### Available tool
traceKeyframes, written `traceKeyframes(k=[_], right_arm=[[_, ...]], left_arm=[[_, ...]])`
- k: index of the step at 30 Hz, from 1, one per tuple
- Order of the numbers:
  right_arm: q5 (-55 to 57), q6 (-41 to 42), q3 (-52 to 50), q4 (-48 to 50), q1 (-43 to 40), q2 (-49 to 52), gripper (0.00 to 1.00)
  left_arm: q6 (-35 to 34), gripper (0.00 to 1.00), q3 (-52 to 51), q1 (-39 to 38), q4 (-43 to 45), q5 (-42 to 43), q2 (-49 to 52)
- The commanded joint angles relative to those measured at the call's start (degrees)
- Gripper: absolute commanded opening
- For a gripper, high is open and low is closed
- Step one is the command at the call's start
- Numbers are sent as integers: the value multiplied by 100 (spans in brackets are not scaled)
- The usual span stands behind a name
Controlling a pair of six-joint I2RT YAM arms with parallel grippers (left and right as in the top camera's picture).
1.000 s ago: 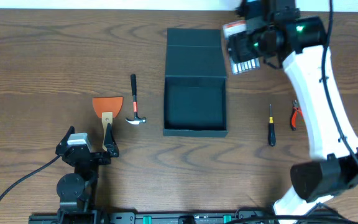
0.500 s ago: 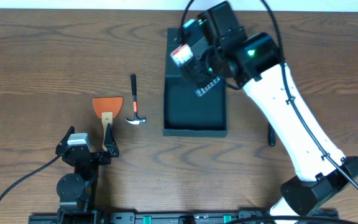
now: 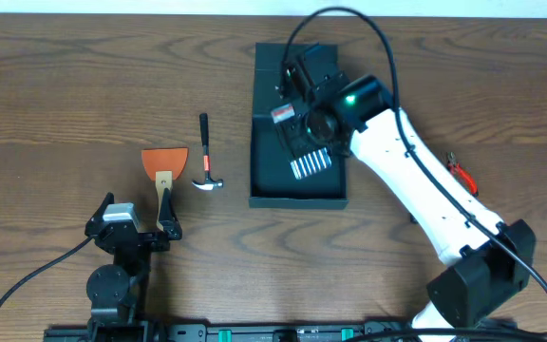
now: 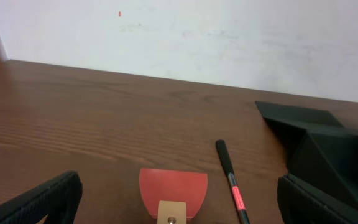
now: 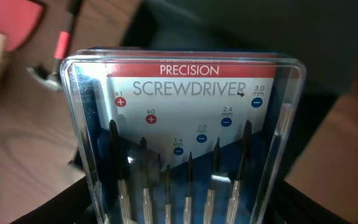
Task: Pack container
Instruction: 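Lift the case and carry it left into the black box, then lower the case into the box and open the right gripper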
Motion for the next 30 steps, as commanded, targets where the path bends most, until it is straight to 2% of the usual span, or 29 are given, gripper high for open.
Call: traceKeyframes(k=[1,7,12,30], right_arm=[[136,850,-382,227,28,-35,1],[175,1453,-1038,955,28,-35,1],[527,1945,-1239,1137,28,-35,1],[946,2085,-1513,1172,17,85,1]], left_arm=[[59,99,-107,28,-212,-50,-2],[59,99,-107,28,-210,-50,-2],[57,99,-107,28,-210,-50,-2],[57,99,-107,28,-212,-50,-2]])
